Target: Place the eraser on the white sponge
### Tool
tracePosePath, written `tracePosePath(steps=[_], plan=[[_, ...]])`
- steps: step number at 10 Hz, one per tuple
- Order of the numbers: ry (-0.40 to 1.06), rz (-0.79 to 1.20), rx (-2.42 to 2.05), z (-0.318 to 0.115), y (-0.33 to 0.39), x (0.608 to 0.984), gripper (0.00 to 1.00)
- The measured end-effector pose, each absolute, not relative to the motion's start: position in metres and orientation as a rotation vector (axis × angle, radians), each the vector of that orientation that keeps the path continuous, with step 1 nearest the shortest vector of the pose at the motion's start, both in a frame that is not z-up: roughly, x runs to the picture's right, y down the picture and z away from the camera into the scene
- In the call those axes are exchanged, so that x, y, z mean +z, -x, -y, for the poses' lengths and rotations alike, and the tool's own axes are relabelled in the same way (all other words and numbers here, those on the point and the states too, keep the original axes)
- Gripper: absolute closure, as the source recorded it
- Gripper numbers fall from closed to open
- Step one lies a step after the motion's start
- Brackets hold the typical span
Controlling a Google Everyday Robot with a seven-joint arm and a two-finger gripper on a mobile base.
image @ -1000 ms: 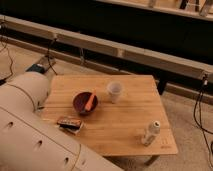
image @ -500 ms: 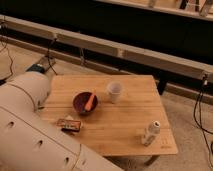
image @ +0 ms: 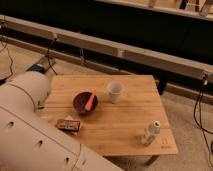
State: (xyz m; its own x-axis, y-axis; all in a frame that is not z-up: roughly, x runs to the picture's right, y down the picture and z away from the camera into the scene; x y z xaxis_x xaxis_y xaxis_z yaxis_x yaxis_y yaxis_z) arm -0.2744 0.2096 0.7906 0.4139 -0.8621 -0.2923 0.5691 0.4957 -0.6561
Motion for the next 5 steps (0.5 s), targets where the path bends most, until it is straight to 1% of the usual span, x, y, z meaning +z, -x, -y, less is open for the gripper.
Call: tracePosePath(steps=[3, 5], plan=[[0.456, -0.606, -0.887, -0.1991, 0.2844, 0.785, 0.28], [0.452, -0.602, -0.883, -0.1986, 0.2851, 0.7847, 0.28]])
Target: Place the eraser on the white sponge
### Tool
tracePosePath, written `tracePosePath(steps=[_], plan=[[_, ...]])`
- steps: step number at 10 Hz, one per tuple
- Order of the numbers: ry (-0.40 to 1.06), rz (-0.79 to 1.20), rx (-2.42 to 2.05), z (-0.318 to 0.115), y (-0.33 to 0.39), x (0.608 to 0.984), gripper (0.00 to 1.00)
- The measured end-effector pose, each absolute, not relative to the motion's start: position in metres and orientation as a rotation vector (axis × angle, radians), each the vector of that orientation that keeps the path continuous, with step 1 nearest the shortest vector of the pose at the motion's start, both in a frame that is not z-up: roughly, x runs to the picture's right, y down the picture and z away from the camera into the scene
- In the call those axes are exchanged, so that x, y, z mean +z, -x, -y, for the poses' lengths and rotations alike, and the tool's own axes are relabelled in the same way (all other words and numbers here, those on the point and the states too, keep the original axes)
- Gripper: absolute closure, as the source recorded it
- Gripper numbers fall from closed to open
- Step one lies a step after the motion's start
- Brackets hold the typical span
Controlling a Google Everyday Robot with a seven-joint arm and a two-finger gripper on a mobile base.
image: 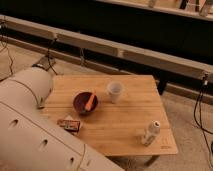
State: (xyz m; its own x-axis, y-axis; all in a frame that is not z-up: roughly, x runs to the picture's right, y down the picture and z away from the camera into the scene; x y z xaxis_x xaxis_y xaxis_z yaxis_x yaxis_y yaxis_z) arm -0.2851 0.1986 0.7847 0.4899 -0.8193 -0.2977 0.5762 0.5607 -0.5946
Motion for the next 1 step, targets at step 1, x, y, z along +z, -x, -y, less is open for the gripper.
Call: tracePosePath(steps=[1], plan=[[0.451, -0.602, -0.885, -0.199, 0.286, 0.7843, 0.28]])
